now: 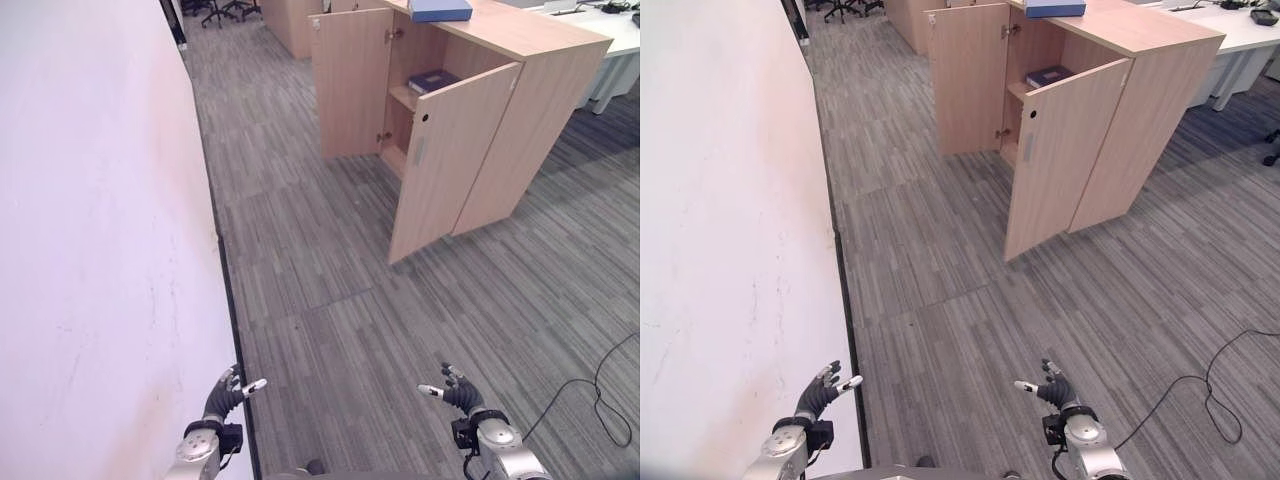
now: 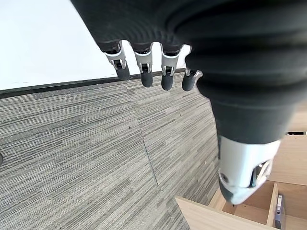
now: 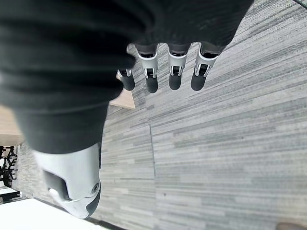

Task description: Put the empty folder in the office cabinet

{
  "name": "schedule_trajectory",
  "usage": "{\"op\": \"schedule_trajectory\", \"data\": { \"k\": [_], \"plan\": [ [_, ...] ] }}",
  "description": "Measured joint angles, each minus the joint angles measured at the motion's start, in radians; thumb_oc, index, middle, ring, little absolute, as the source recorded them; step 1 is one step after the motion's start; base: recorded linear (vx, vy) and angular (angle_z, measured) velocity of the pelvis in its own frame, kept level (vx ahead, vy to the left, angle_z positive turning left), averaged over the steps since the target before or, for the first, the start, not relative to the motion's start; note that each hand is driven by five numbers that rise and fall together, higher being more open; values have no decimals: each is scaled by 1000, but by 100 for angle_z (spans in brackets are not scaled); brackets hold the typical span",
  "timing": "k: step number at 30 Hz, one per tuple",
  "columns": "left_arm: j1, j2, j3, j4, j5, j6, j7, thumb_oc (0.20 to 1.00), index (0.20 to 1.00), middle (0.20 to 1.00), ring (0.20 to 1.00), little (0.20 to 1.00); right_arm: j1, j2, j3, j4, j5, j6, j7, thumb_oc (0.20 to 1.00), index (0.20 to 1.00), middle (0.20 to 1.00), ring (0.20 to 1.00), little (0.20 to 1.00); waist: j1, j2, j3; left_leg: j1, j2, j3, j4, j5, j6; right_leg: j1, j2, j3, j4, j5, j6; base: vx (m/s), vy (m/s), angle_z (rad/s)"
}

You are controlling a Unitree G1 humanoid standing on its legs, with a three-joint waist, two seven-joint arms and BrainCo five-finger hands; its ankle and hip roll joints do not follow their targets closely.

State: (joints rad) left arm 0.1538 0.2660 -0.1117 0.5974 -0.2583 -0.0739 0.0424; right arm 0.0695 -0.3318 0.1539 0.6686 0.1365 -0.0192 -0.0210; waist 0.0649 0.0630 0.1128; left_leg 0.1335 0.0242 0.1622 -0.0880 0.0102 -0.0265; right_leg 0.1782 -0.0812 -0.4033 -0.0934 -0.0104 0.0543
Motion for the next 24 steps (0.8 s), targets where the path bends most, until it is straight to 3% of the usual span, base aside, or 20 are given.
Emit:
{"op": "schedule_trajectory", "data": {
  "k": [5, 7, 11, 12, 14, 15, 16, 17, 20, 22, 23, 24],
  "plan": [
    [-10, 0, 0, 0, -10, 0, 7, 1000, 1000, 1000, 1000, 1000, -20, -1, 0, 2, 1, 0, -1, 1000, 1000, 1000, 1000, 1000, 3, -7, 29, -28, 3, -13, 40, 1, -2, -9, 2, -12, 1, -4, 1, -13, -71, 11],
    [-51, -1, 0, 1, -13, 0, 7, 1000, 1000, 1000, 1000, 1000, -53, 0, -1, 9, 2, 0, -1, 1000, 1000, 1000, 1000, 1000, 15, -27, 66, -132, -3, -35, 187, 4, -14, -31, -13, -22, 0, -10, -4, 24, -71, 23],
    [-79, -2, 0, 32, -35, 0, 7, 1000, 1000, 1000, 1000, 1000, -79, 5, -7, 16, 2, -1, -5, 1000, 1000, 1000, 1000, 1000, 26, -53, 95, -244, 15, -44, 408, -17, -62, -9, -31, -34, 0, -5, -60, 162, 41, 8],
    [-88, 3, 0, 34, -40, 1, 7, 1000, 1000, 1000, 1000, 1000, -84, 14, -9, 43, 3, -1, -15, 1000, 1000, 1000, 1000, 1000, 27, -64, 99, -298, 90, -12, 424, -14, -65, 0, -22, -50, -1, -26, -44, 255, 115, 26],
    [-88, 8, 0, 34, -40, 1, 7, 1000, 1000, 1000, 1000, 1000, -82, 18, -7, 46, 5, 0, -20, 1000, 1000, 1000, 1000, 1000, 30, -61, 99, -316, 207, -25, 270, 26, -110, -3, 9, -48, 3, -36, -41, 236, 139, 10],
    [-89, 8, -2, 34, -40, 2, 7, 1000, 1000, 1000, 1000, 1000, -82, 16, -8, 46, 10, 0, -21, 1000, 1000, 1000, 1000, 1000, 29, -52, 104, -320, 240, -37, 223, 49, -117, 6, 12, -47, 10, -40, -42, 293, 214, 2],
    [-88, 5, -4, 39, -40, 2, 7, 1000, 1000, 1000, 1000, 1000, -77, 17, -11, 48, 14, 0, -23, 1000, 1000, 1000, 1000, 1000, 32, -63, 112, -336, 266, -60, 178, 76, -147, 13, 13, -36, 18, -52, -31, 378, 319, -11],
    [-91, 4, -4, 40, -41, 3, 8, 1000, 1000, 1000, 1000, 1000, -79, 16, -15, 51, 24, 0, -26, 1000, 1000, 1000, 1000, 1000, 38, -51, 116, -336, 298, -102, 86, 107, -184, 10, 16, -17, 40, -68, -19, 289, 254, -25],
    [-110, 4, -3, 63, -44, 3, 14, 1000, 1000, 1000, 1000, 1000, -77, 14, -28, 60, 40, 0, -29, 1000, 1000, 1000, 1000, 1000, 56, -42, 133, -340, 341, -91, 23, 116, -175, 29, -4, 26, 73, -85, -2, 282, 286, -41],
    [-106, 6, -3, 70, -48, 4, 15, 1000, 1000, 1000, 1000, 1000, -51, 10, -36, 78, 41, 3, -38, 1000, 1000, 1000, 1000, 1000, 57, -33, 121, -339, 350, -28, 51, 115, -171, 101, -54, 36, 71, -122, 73, 288, 294, -26],
    [-100, 4, -3, 67, -48, 3, 14, 1000, 1000, 1000, 1000, 1000, -40, 2, -34, 81, 41, 3, -38, 1000, 1000, 1000, 1000, 1000, 58, -20, 107, -327, 345, -15, 75, 113, -152, 128, -65, 49, 67, -129, 107, 150, 189, -24],
    [-97, 12, 4, 69, -48, 2, 15, 1000, 1000, 1000, 1000, 1000, -42, 14, -26, 93, 41, 5, -37, 1000, 1000, 1000, 1000, 1000, 61, -44, 104, -328, 326, -9, 104, 223, -152, 138, -96, 71, 71, -137, 128, 292, 400, -25]
  ]
}}
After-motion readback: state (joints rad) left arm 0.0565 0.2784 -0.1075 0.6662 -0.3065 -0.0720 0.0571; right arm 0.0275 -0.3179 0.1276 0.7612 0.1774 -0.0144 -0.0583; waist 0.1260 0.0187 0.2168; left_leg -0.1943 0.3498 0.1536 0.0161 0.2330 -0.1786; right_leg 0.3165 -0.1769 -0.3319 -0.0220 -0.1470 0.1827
